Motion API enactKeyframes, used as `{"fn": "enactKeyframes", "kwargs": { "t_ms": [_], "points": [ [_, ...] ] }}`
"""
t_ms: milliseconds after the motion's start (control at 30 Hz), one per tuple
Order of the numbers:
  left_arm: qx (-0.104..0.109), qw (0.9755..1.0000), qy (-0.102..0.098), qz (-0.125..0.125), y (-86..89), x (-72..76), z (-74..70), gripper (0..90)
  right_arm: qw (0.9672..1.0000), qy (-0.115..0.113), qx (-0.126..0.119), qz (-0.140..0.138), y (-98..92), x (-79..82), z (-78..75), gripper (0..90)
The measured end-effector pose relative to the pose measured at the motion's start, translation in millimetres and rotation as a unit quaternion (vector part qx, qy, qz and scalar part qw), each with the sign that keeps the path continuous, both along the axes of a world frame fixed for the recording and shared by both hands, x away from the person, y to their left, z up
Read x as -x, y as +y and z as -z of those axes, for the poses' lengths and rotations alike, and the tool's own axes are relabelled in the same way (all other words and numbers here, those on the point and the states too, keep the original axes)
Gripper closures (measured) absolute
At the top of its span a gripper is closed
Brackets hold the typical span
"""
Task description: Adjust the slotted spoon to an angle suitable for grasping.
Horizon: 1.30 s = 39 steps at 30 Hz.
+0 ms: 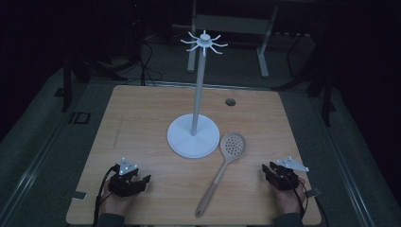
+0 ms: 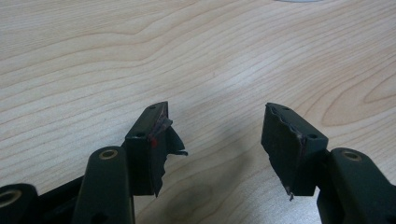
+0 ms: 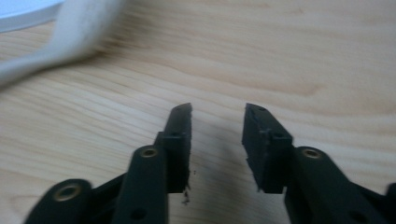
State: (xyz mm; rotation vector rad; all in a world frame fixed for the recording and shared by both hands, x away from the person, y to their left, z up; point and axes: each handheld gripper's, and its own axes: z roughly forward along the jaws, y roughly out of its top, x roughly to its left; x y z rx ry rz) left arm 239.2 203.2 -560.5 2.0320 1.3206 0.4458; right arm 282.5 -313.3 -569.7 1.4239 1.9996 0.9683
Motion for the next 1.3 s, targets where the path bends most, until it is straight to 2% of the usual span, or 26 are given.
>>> {"fn": "enactKeyframes", "kwargs": {
  "t_ms": [167, 267, 333, 500, 667, 800, 833, 900, 967, 1000, 1033, 1133, 1200, 1300],
  "points": [
    [-0.001, 0.9999, -0.007, 0.007, -2.3, 1.5, -1.6, 42.8, 0.9997, -0.012, 0.009, -0.019, 7.0, 3.4, -2.5, 69.3],
    [-0.001, 0.9999, -0.008, 0.013, -4.9, 2.4, -2.1, 42.8, 0.9985, -0.024, 0.008, -0.049, 19.6, 7.8, -7.3, 81.2],
    [0.001, 0.9998, -0.010, 0.015, -5.9, 2.1, -2.2, 42.9, 0.9978, -0.030, 0.007, -0.059, 24.2, 8.5, -9.9, 84.4],
    [0.002, 0.9997, -0.010, 0.022, -9.1, 0.6, -3.0, 43.1, 0.9963, -0.038, 0.011, -0.076, 33.3, 5.5, -15.3, 89.8],
    [0.004, 0.9995, -0.013, 0.028, -12.5, 0.7, -4.1, 43.2, 0.9947, -0.046, 0.017, -0.090, 41.8, -3.2, -20.1, 89.9],
    [0.005, 0.9993, -0.015, 0.032, -14.8, 1.1, -4.8, 43.3, 0.9928, -0.057, 0.020, -0.104, 54.1, -16.1, -26.8, 90.0],
    [0.005, 0.9993, -0.017, 0.033, -15.2, 1.2, -5.3, 43.3, 0.9919, -0.061, 0.023, -0.108, 60.9, -25.0, -30.2, 89.9],
    [0.005, 0.9993, -0.017, 0.034, -15.1, 1.2, -5.7, 43.3, 0.9917, -0.062, 0.024, -0.110, 64.4, -30.1, -31.9, 90.0],
    [0.011, 0.9992, -0.019, 0.032, -14.9, 1.5, -6.0, 43.3, 0.9913, -0.063, 0.025, -0.113, 74.1, -46.7, -36.8, 89.9],
    [0.011, 0.9992, -0.019, 0.032, -14.9, 1.5, -6.0, 43.3, 0.9913, -0.063, 0.025, -0.113, 74.1, -46.7, -36.8, 89.9],
    [0.011, 0.9992, -0.020, 0.032, -14.5, 1.7, -6.4, 43.3, 0.9912, -0.061, 0.032, -0.113, 80.1, -58.4, -38.8, 89.9],
    [0.012, 0.9992, -0.021, 0.032, -13.9, 2.0, -6.9, 43.3, 0.9919, -0.053, 0.035, -0.110, 86.1, -74.1, -39.7, 89.9],
    [0.012, 0.9992, -0.021, 0.033, -13.6, 1.9, -7.0, 43.3, 0.9920, -0.051, 0.037, -0.109, 87.4, -78.3, -39.2, 89.9],
    [0.012, 0.9992, -0.021, 0.033, -13.8, 1.9, -6.9, 43.3, 0.9919, -0.036, 0.052, -0.110, 91.1, -88.8, -34.8, 89.9]
  ]
}}
